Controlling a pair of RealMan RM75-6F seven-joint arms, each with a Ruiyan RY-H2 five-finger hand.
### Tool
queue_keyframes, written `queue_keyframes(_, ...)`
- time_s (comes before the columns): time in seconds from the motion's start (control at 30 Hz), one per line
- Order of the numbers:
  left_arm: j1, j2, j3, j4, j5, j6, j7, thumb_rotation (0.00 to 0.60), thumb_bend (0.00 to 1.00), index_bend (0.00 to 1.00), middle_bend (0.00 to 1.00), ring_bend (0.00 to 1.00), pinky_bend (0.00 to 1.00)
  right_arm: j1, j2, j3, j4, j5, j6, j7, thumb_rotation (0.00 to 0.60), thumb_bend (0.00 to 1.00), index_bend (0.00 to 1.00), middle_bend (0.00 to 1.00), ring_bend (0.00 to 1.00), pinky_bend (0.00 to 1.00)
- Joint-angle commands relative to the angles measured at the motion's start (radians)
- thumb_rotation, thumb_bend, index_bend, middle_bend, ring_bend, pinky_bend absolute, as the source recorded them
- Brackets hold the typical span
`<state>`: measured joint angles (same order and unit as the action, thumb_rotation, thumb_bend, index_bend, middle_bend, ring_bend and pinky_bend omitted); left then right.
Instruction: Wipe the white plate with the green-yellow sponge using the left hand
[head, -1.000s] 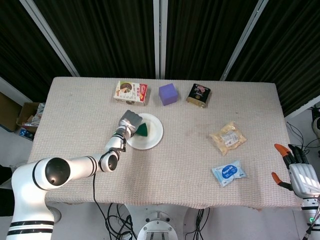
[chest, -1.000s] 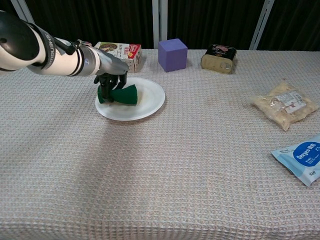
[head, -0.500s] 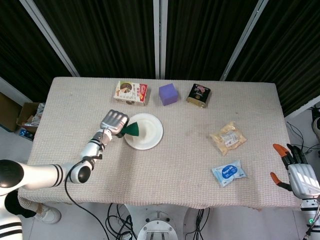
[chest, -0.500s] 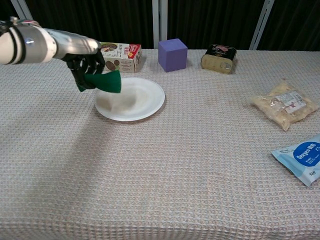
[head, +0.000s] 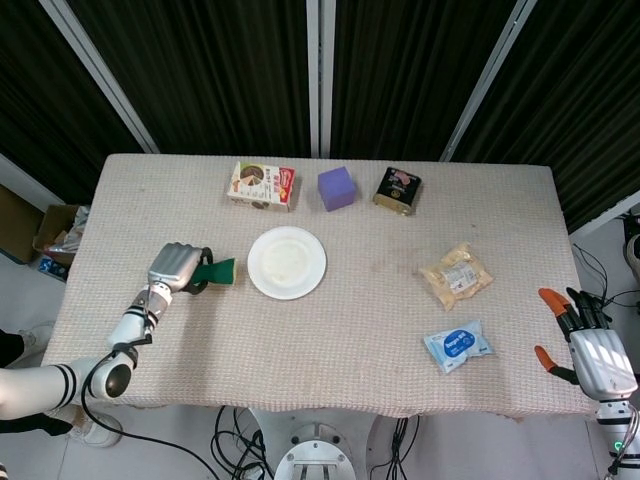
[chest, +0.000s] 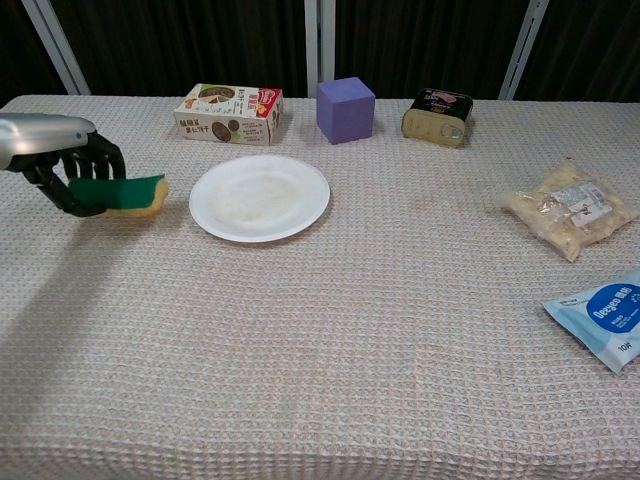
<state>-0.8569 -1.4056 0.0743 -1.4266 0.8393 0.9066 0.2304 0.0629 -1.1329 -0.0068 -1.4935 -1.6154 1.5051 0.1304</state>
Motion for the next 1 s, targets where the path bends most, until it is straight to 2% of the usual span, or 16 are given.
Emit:
queue_keyframes(0.03, 0.030, 0.004, -0.013, -0.009, 0.028, 0.043, 0.014, 0.600, 0.26, 0.18, 0.17, 0.18, 0.21, -0.006, 0.006, -0.001, -0.010, -0.005, 0.012, -0.008, 0.600, 0.22, 0.11, 0.14, 0.00, 0.00)
queue_keyframes(0.17, 0.091, 0.052, -0.021, -0.070, 0.085, 0.143, 0.002, 0.600, 0.25, 0.16, 0.12, 0.15, 0.19, -0.012, 0.016, -0.001, -0.022, -0.005, 0.022, -0.016, 0.600, 0.22, 0.11, 0.14, 0.00, 0.00)
queue_keyframes(0.37, 0.245, 0.162, -0.008, -0.133, 0.219, 0.346, -0.108, 0.600, 0.24, 0.16, 0.12, 0.15, 0.18, -0.016, 0.026, 0.001, -0.022, 0.000, 0.026, 0.004, 0.600, 0.22, 0.11, 0.14, 0.00, 0.00)
queue_keyframes(0.63, 0.508, 0.226, 0.037, -0.044, 0.361, 0.649, -0.257, 0.600, 0.23, 0.16, 0.15, 0.15, 0.17, -0.018, 0.043, 0.007, -0.032, -0.010, 0.046, 0.014, 0.600, 0.22, 0.11, 0.14, 0.00, 0.00)
queue_keyframes(0.83, 0.670, 0.209, 0.065, 0.013, 0.430, 0.785, -0.332, 0.600, 0.22, 0.17, 0.15, 0.15, 0.17, 0.000, 0.033, 0.007, -0.043, -0.020, 0.021, -0.003, 0.600, 0.22, 0.11, 0.14, 0.00, 0.00)
queue_keyframes(1.0, 0.747, 0.182, 0.075, 0.050, 0.504, 0.858, -0.341, 0.600, 0.22, 0.19, 0.17, 0.15, 0.17, 0.015, 0.029, 0.008, -0.057, -0.027, 0.001, -0.024, 0.600, 0.22, 0.11, 0.14, 0.00, 0.00)
